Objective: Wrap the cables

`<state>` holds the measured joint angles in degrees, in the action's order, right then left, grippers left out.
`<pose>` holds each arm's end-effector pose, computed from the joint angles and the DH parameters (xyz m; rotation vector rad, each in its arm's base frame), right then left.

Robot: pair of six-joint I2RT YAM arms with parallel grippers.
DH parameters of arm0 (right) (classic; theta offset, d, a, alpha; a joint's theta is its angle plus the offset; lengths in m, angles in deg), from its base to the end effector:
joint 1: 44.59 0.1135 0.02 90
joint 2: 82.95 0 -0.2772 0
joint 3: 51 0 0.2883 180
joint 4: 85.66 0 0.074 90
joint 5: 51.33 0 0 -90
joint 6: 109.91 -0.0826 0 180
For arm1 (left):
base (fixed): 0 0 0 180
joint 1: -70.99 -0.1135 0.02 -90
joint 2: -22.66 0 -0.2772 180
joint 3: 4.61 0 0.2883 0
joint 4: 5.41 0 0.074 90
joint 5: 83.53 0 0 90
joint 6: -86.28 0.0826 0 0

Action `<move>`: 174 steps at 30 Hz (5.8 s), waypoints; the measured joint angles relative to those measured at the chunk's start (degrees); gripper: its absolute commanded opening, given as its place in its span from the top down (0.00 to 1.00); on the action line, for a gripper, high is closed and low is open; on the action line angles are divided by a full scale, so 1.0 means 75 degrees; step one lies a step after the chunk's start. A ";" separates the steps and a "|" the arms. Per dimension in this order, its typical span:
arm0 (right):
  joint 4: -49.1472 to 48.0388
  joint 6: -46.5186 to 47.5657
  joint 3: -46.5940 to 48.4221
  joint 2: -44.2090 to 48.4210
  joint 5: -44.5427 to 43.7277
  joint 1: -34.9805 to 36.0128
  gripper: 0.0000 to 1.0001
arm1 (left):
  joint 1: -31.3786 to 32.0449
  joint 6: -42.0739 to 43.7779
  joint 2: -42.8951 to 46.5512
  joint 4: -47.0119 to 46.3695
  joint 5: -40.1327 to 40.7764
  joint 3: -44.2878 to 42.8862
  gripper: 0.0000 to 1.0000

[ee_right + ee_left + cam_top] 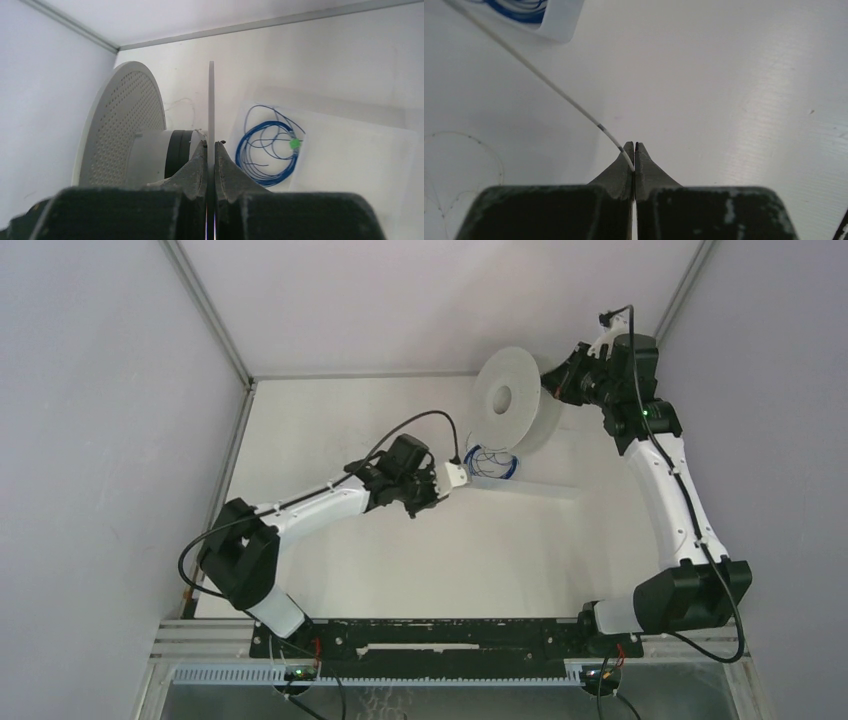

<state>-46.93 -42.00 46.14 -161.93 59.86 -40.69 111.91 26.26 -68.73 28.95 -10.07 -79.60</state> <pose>0.3794 0.0558 0.4224 0.0585 1.9597 0.6573 0.2870 -0.2799 0.1906 1.5260 1.9242 -0.4382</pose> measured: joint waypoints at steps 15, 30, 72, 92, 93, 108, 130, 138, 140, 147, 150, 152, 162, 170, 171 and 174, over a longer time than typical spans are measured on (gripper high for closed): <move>0.0117 0.0912 0.0003 -0.0291 -0.3398 0.1976 1.00 | 0.1192 0.0052 -0.0175 0.1425 -0.0254 -0.1716 1.00; -0.0463 0.2122 -0.0417 -0.0629 -0.4631 0.3185 1.00 | 0.0871 -0.0015 0.0119 0.2911 -0.0915 -0.3261 1.00; -0.1154 0.4025 -0.1617 -0.0443 -0.2961 0.3620 1.00 | -0.1137 -0.0895 -0.0711 0.3468 -0.2632 -0.4304 0.89; -0.0953 0.3273 -0.1614 -0.0251 -0.1116 0.2850 1.00 | -0.1431 -0.2063 -0.0659 0.1139 -0.3066 -0.2340 0.83; -0.0953 0.3252 -0.1614 -0.0254 -0.1102 0.2830 1.00 | -0.1434 -0.2124 -0.0659 0.1058 -0.3092 -0.2270 0.84; -0.0953 0.3156 -0.1614 -0.0254 -0.0956 0.2745 1.00 | -0.1434 -0.2477 -0.0507 -0.0195 -0.3325 -0.1577 0.75; -0.0874 0.3034 -0.1614 -0.0254 -0.0901 0.2626 1.00 | -0.1582 -0.1990 -0.0300 -0.1201 -0.3716 -0.0772 1.00; -0.0842 0.3025 -0.1614 -0.0254 -0.1244 0.2617 1.00 | -0.1886 -0.0991 0.0026 -0.0224 -0.4275 -0.0793 0.79; -0.0842 0.3010 -0.1614 -0.0254 -0.1233 0.2608 1.00 | -0.1970 -0.0772 0.0044 -0.0099 -0.4240 -0.0793 0.67; -0.0833 0.3005 -0.1614 -0.0251 -0.0988 0.2594 1.00 | -0.2104 -0.0047 0.0044 0.0012 -0.3981 -0.0793 0.42; -0.0828 0.2978 -0.1614 -0.0251 -0.0912 0.2594 1.00 | -0.2107 0.0300 0.0020 -0.0047 -0.3928 -0.0793 0.39; -0.0819 0.2964 -0.1614 -0.0251 -0.0863 0.2594 1.00 | -0.2107 0.0487 -0.0067 -0.0128 -0.3905 -0.0793 0.38; -0.0755 0.2949 -0.1614 -0.0166 -0.0740 0.2594 1.00 | -0.2110 0.0915 -0.0933 -0.1049 -0.3908 -0.0775 0.46; -0.0740 0.2949 -0.1614 -0.0166 -0.0749 0.2594 1.00 | -0.2107 0.0688 -0.1180 -0.1460 -0.4030 -0.0775 0.99; -0.0743 0.2949 -0.1614 -0.0166 -0.0761 0.2594 1.00 | -0.2107 0.0670 -0.1180 -0.1422 -0.4054 -0.0775 0.99; -0.0740 0.2949 -0.1614 -0.0166 -0.0895 0.2614 1.00 | -0.2107 0.0653 -0.1174 -0.1195 -0.4124 -0.0775 1.00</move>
<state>-52.48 -19.88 34.03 -163.17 53.15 -21.08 96.11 31.16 -77.54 19.99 -41.00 -85.41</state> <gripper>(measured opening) 0.071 0.015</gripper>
